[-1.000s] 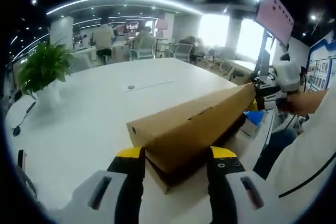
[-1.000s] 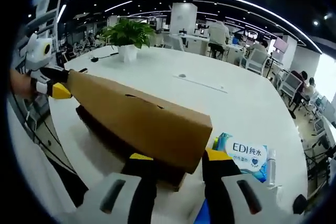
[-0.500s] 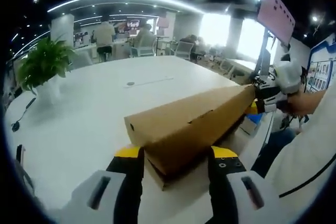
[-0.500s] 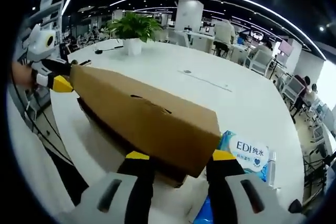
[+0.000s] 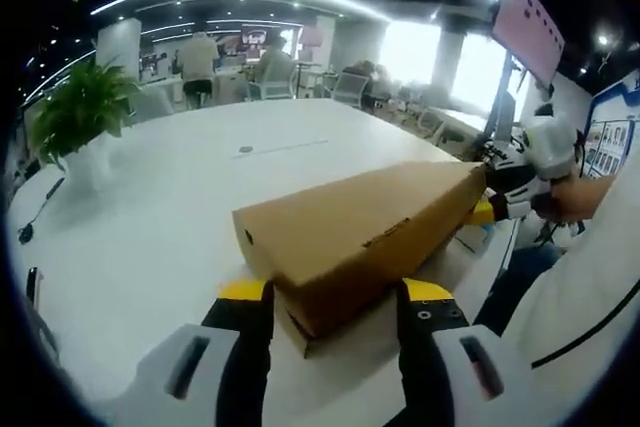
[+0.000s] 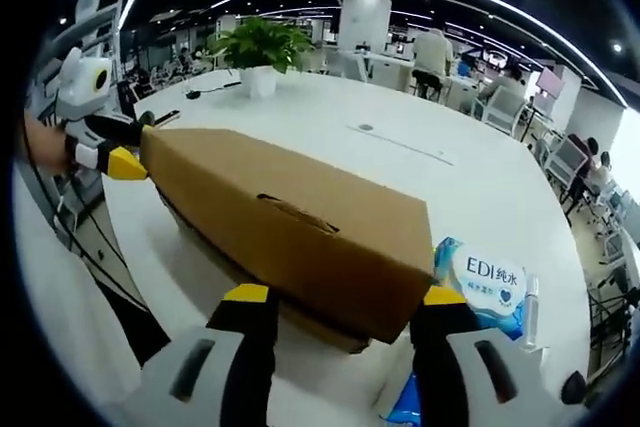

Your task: Operate the shoe box by opening the lid, removing the specified soft item, and placing it in the target area until the item is outside and the box remains undamaged.

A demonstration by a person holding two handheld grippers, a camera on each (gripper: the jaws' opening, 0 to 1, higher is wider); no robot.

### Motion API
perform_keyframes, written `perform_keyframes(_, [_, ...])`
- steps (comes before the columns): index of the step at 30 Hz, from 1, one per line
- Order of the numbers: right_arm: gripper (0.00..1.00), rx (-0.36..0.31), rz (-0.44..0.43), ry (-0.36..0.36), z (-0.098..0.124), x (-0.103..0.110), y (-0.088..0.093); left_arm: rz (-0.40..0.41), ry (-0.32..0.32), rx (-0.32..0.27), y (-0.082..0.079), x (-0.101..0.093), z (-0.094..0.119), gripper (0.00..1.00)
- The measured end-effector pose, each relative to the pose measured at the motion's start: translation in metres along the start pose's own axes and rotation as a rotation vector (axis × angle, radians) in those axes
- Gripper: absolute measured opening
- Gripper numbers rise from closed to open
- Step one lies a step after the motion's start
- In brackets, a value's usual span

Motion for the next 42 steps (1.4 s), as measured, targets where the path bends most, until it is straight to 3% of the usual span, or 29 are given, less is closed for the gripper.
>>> perform_keyframes(4, [0.54, 0.011, -0.005, 0.009, 0.0, 0.0, 0.005, -0.007, -0.013, 0.015, 0.002, -0.002, -0.001, 0.51])
perform_keyframes(10, [0.64, 0.023, -0.031, -0.008, 0.001, 0.004, 0.007, -0.009, 0.007, 0.02, 0.004, -0.006, -0.004, 0.52])
perform_keyframes(13, [0.62, 0.016, -0.037, 0.023, 0.001, 0.003, 0.008, -0.014, 0.009, 0.029, 0.005, -0.005, -0.005, 0.52])
perform_keyframes(18, [0.62, 0.029, -0.04, 0.023, -0.002, 0.003, 0.012, -0.023, 0.013, 0.042, 0.008, -0.005, -0.005, 0.52])
perform_keyframes(21, [0.61, 0.035, -0.033, 0.025, -0.002, 0.002, 0.012, 0.01, 0.051, 0.043, 0.009, -0.008, -0.005, 0.56])
perform_keyframes(24, [0.63, 0.036, -0.024, 0.028, -0.003, 0.001, 0.009, -0.017, 0.048, 0.044, 0.009, -0.007, -0.004, 0.56])
perform_keyframes(33, [0.64, 0.063, 0.021, -0.036, -0.003, 0.005, 0.02, -0.006, 0.029, 0.039, 0.014, -0.01, -0.007, 0.57])
perform_keyframes(42, [0.64, 0.092, 0.042, -0.054, -0.004, 0.006, 0.025, -0.03, 0.026, 0.052, 0.019, -0.009, -0.008, 0.57])
Point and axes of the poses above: the point that each gripper's makers call its tool centre point, and the gripper's own axes: z roughly backward along the fingers, x roughly to its left, y roughly out of its underside, the point moved 1 cm from there along z, roughly backward along the fingers, and after that the axes turned 6 degrees about -x, right-handed, at the moved point
